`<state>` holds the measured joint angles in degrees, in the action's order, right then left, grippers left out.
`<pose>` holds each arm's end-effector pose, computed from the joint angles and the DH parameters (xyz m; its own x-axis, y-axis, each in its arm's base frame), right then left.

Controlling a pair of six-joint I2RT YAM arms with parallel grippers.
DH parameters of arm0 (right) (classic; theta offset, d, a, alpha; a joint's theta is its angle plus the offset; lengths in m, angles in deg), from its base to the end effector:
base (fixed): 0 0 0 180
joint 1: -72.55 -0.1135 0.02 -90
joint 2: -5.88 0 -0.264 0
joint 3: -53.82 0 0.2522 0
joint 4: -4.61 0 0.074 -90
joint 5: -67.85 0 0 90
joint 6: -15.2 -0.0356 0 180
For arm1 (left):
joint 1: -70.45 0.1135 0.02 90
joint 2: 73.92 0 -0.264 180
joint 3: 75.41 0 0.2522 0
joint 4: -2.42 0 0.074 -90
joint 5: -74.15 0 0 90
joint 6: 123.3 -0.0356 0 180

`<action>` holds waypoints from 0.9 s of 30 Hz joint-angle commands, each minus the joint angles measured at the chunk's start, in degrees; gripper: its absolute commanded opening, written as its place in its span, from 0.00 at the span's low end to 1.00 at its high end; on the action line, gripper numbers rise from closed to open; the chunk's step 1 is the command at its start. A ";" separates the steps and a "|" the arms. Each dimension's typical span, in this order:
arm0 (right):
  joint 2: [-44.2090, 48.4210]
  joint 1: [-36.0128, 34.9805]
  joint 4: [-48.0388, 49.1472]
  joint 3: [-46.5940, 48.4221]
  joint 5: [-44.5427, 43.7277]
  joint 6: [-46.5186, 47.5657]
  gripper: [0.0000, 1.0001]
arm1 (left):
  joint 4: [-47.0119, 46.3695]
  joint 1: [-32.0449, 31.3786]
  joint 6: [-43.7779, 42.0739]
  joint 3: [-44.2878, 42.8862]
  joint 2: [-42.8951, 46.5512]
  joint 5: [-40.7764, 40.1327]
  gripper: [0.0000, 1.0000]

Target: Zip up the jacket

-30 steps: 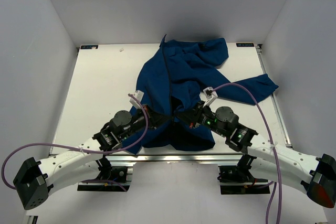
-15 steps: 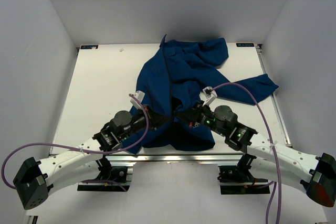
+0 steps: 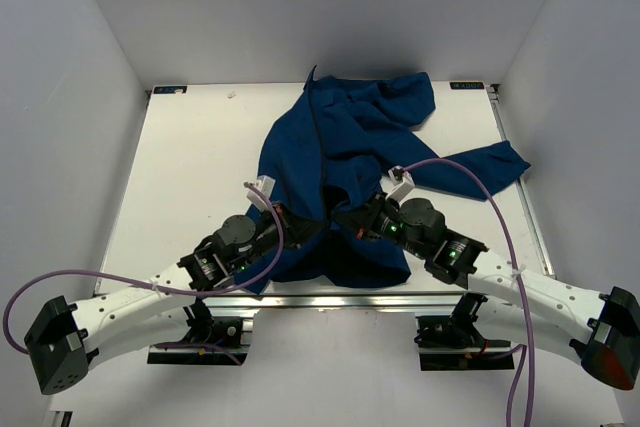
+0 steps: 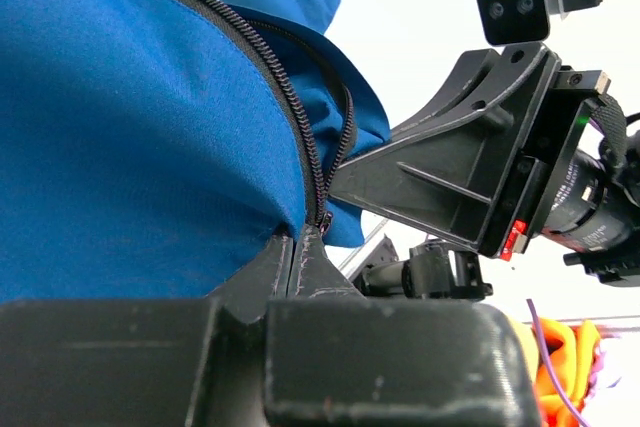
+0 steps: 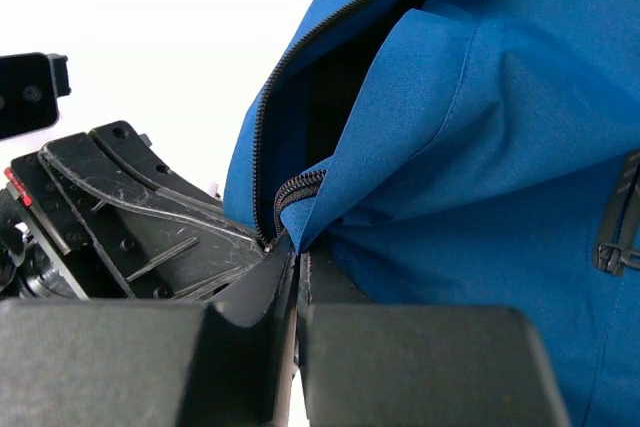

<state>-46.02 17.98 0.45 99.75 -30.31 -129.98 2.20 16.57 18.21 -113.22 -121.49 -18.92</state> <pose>0.1290 0.1726 0.2758 -0.6539 0.4827 -0.5826 -0.3306 0.5103 0.7939 0.1185 -0.1592 0.2474 -0.6678 -0.4108 -0.6207 0.4062 0.4977 -0.7664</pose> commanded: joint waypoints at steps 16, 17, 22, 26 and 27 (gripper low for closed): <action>4.88 0.25 0.51 1.59 -8.61 0.42 0.00 | 11.17 -12.38 -2.37 -7.50 -5.69 -16.70 0.00; 5.31 0.16 -0.19 1.59 -9.32 0.16 0.00 | 11.43 -12.64 -2.38 -7.76 -5.78 -17.23 0.00; 7.34 0.16 -5.45 2.99 -16.42 -0.98 0.00 | 15.37 -16.33 -2.55 -9.96 -7.27 -20.92 0.00; 9.09 0.16 -9.52 4.75 -21.36 -1.51 0.00 | 18.54 -19.49 -1.85 -11.36 -7.80 -26.35 0.00; 9.36 0.16 -9.52 4.75 -21.89 -1.34 0.00 | 19.33 -20.89 -1.67 -11.71 -7.97 -27.33 0.00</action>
<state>-39.05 16.41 -10.61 100.49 -37.07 -131.23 12.78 -0.70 16.87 -123.65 -129.67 -43.93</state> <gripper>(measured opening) 0.011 0.017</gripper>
